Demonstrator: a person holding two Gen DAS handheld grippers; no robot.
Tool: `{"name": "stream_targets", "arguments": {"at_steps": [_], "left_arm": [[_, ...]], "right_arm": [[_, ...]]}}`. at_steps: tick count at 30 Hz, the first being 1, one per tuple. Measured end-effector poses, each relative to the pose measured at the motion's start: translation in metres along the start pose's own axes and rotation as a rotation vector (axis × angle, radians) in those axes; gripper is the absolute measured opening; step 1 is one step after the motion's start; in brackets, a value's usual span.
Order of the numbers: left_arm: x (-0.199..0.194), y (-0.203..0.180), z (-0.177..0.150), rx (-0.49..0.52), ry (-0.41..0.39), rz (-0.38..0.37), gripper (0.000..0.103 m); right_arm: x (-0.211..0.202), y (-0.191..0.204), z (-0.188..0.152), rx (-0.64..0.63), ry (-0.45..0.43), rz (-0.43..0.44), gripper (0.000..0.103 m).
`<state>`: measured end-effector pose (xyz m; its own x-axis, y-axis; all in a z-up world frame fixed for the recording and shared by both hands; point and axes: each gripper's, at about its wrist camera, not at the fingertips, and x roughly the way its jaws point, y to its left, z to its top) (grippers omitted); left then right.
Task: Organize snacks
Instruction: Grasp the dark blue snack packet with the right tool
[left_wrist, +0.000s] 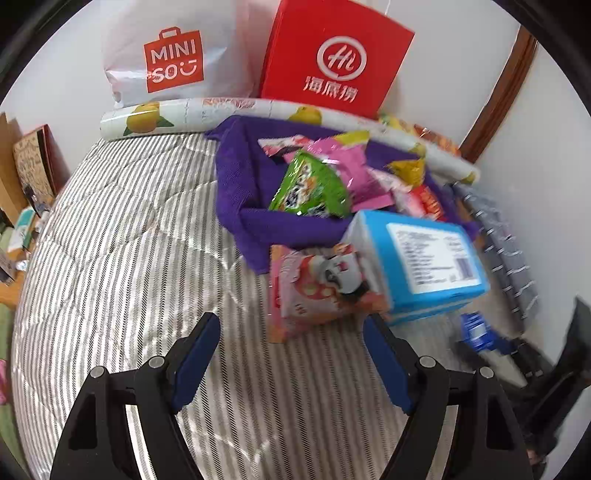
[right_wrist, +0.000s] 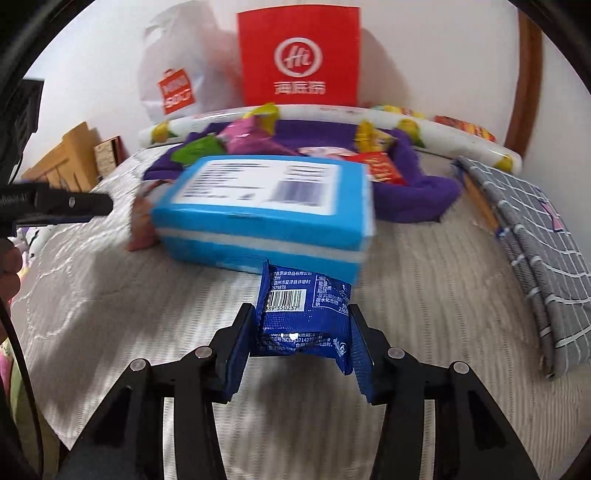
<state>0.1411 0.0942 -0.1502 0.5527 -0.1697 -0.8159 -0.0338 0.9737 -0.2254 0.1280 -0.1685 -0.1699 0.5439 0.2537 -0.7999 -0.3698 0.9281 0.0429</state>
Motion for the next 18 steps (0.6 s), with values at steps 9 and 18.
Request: {"name": "stream_targets", "arguments": {"at_steps": [9,18], "left_arm": [[0.025,0.001,-0.01,0.047,0.055,0.049,0.079],[0.044,-0.007,-0.005,0.062,0.044,0.036,0.078]], "right_arm": [[0.012,-0.018,-0.004,0.027,-0.01,0.035,0.049],[0.02,-0.032,-0.001,0.114,0.011,0.082,0.05]]}}
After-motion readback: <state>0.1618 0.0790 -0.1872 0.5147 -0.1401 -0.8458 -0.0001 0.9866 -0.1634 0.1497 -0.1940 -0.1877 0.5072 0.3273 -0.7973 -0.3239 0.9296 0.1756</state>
